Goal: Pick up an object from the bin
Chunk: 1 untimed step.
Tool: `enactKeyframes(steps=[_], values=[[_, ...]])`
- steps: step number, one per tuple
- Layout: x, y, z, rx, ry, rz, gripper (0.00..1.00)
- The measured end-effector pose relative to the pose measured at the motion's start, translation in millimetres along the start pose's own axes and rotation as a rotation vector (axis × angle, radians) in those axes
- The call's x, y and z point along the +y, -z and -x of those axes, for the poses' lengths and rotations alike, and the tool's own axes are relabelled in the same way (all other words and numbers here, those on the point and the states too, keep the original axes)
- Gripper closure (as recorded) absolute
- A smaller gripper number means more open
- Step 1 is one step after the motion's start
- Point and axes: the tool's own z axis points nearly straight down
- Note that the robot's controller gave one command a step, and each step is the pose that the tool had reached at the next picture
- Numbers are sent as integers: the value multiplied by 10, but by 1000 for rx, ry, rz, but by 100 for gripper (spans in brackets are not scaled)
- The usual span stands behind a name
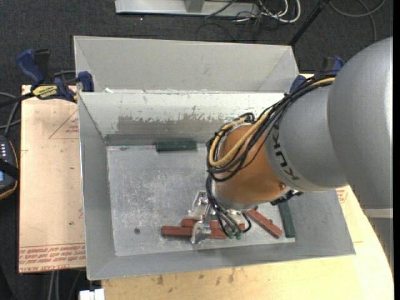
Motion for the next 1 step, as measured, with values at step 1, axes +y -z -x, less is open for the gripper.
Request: enactKeyframes(steps=[1], values=[[41,301,151,18,1,-5,100]])
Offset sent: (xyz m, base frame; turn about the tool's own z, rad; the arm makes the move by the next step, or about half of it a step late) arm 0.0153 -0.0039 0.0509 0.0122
